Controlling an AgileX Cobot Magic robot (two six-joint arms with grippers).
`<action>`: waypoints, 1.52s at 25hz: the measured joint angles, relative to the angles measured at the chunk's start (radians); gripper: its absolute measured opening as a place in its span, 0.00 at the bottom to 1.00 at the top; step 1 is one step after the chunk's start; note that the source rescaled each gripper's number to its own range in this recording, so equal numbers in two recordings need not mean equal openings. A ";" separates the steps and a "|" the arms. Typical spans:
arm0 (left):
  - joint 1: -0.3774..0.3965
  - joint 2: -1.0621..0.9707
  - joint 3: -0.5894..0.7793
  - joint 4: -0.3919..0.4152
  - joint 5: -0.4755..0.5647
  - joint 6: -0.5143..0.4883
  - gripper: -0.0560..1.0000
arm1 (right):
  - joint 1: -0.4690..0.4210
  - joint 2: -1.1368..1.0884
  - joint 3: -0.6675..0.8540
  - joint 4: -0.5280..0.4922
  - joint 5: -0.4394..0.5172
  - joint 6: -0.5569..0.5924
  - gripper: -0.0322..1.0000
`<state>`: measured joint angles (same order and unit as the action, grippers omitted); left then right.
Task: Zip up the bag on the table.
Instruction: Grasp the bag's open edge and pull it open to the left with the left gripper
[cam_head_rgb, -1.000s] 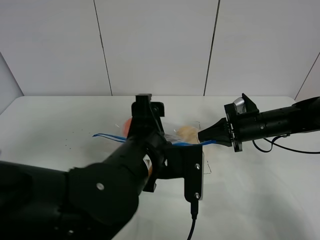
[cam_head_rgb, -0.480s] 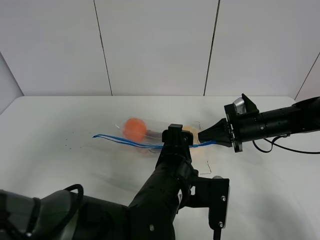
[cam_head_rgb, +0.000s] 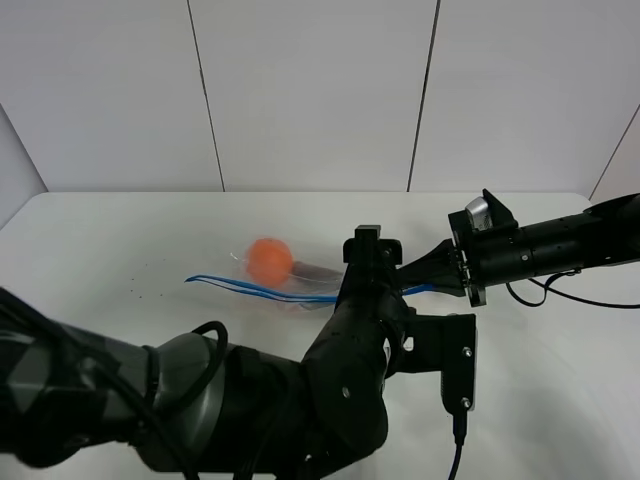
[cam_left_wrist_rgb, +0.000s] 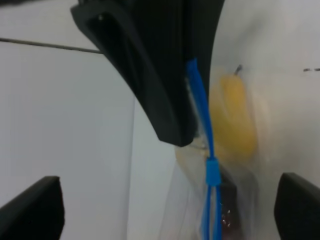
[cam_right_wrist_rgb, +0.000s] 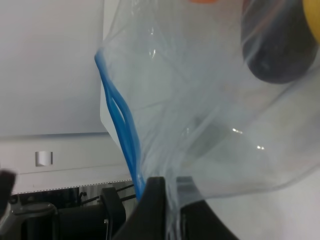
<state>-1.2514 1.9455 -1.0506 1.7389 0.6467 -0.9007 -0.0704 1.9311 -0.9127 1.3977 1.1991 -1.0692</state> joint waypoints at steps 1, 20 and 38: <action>0.006 0.001 0.000 0.000 -0.006 0.000 0.94 | 0.000 0.000 0.000 0.000 0.000 0.000 0.03; 0.024 0.004 0.000 0.000 -0.074 0.005 0.47 | 0.000 0.000 0.000 0.004 0.000 0.000 0.03; 0.053 0.005 -0.034 -0.001 -0.139 0.009 0.35 | 0.000 0.000 0.000 0.007 0.000 0.000 0.03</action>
<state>-1.1989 1.9507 -1.0842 1.7379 0.5080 -0.8918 -0.0704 1.9311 -0.9127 1.4049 1.1991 -1.0692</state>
